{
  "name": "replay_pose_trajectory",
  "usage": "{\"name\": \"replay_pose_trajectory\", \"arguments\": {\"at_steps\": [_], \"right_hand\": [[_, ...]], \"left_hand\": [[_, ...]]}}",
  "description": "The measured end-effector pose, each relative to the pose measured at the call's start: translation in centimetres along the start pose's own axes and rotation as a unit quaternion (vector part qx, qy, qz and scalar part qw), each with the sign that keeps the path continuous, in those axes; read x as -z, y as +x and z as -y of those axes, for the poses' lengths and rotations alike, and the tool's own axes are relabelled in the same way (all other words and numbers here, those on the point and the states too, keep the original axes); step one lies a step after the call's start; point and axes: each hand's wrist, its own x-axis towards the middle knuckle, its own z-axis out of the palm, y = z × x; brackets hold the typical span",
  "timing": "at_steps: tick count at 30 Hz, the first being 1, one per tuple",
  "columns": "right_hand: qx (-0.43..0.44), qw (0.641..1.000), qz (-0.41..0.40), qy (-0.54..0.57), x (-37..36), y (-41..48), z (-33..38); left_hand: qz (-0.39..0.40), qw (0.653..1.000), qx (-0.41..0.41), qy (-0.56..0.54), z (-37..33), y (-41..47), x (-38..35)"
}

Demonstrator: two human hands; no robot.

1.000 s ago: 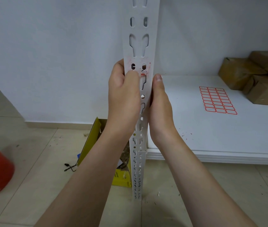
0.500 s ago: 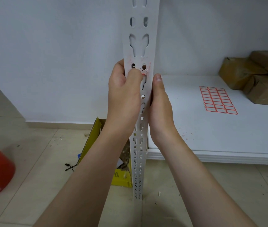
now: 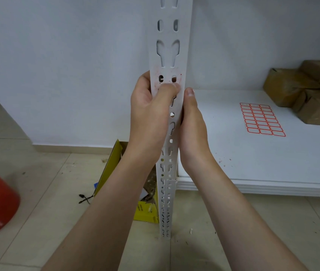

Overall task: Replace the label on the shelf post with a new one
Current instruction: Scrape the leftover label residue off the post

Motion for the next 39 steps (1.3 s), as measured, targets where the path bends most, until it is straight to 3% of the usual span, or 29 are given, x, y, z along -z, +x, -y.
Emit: {"name": "replay_pose_trajectory", "arguments": {"at_steps": [12,39], "right_hand": [[-0.001,1.0,-0.001,-0.004,0.14,0.0,-0.06],[-0.003,1.0,-0.002,-0.02,0.17,0.26,-0.25]], "left_hand": [[0.013,1.0,0.023,0.012,-0.46,0.28,-0.24],[-0.008,0.997,-0.035,0.068,-0.18,0.39,-0.79]]}}
